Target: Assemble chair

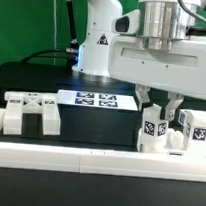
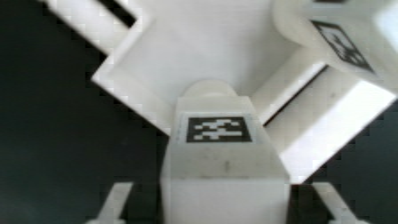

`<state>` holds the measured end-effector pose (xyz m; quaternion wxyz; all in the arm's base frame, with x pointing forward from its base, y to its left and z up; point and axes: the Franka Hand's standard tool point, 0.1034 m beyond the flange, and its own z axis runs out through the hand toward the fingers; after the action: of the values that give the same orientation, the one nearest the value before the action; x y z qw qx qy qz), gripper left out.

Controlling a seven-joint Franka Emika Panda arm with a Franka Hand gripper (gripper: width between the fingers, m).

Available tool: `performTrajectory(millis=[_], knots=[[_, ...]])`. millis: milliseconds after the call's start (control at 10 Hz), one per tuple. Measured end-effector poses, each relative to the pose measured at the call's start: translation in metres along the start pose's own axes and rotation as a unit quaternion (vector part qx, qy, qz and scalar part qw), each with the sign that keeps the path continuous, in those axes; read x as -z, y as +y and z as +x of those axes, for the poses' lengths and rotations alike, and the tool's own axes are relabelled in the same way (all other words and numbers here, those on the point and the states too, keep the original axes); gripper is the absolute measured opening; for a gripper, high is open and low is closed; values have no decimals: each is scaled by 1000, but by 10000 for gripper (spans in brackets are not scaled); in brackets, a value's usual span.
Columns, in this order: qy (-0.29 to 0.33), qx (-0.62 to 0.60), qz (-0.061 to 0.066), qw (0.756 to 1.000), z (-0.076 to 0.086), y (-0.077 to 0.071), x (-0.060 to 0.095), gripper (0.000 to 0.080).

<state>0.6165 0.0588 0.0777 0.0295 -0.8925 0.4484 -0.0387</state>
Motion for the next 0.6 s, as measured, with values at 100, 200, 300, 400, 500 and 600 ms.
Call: performTrajectory(millis=[100,200,300,400,500,600], knots=[[0,-55,0,998,0,0,0,290],[0,-96,0,995,0,0,0,290],[-2,-138,2,990,0,0,0,290],[-2,-157,2,988,0,-1,0,290],[-3,-189,2,982,-1,-1,0,290],[-3,-218,2,976,-1,-1,0,290]])
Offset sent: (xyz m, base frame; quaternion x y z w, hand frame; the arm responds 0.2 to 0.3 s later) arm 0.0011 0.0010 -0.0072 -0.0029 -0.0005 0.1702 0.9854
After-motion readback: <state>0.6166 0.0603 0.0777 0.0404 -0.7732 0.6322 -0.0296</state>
